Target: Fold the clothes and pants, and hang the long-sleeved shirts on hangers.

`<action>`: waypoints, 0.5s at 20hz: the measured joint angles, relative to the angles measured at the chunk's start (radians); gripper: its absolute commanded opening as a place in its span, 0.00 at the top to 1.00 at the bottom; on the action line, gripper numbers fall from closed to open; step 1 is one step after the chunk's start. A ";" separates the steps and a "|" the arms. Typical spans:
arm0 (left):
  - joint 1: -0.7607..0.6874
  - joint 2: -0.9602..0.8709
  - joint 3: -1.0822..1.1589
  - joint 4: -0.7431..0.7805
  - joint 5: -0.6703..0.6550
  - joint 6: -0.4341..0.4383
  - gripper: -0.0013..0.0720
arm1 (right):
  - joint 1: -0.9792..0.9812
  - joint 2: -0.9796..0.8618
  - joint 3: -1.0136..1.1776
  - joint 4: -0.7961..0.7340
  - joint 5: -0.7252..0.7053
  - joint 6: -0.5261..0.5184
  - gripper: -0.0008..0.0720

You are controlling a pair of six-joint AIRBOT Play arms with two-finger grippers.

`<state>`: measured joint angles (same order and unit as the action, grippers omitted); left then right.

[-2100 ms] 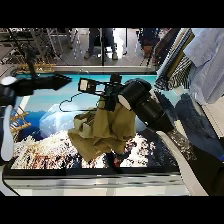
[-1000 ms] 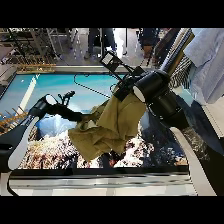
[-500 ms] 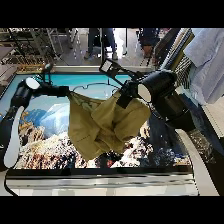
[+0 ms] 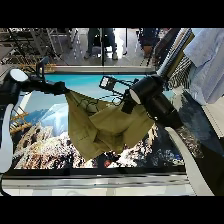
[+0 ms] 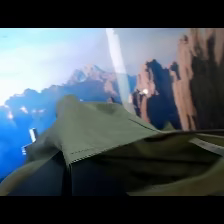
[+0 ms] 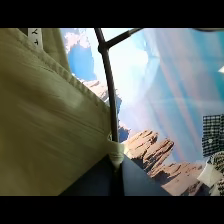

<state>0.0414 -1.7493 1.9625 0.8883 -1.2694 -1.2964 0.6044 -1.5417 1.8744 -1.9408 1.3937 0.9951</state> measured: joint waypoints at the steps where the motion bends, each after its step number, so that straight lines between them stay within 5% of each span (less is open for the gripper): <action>1: -0.002 0.020 0.000 -0.050 -0.018 0.008 0.97 | 0.000 -0.007 -0.001 -0.014 0.002 0.019 0.97; 7: -0.032 0.140 0.002 -0.294 -0.104 0.028 0.97 | -0.008 -0.026 0.004 -0.196 0.000 0.391 0.96; 8: -0.047 0.154 0.002 -0.307 -0.124 0.029 0.88 | -0.014 -0.024 0.014 -0.216 -0.002 0.467 0.96; 9: -0.069 0.164 0.002 -0.320 -0.146 0.036 0.50 | -0.021 -0.020 0.027 -0.224 -0.002 0.527 0.96; 10: -0.092 0.171 0.002 -0.327 -0.165 0.043 0.26 | -0.029 -0.014 0.047 -0.225 0.000 0.578 0.96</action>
<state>-0.0505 -1.5784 1.9644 0.5617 -1.4345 -1.2530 0.5758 -1.5558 1.9209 -2.1654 1.3941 1.5730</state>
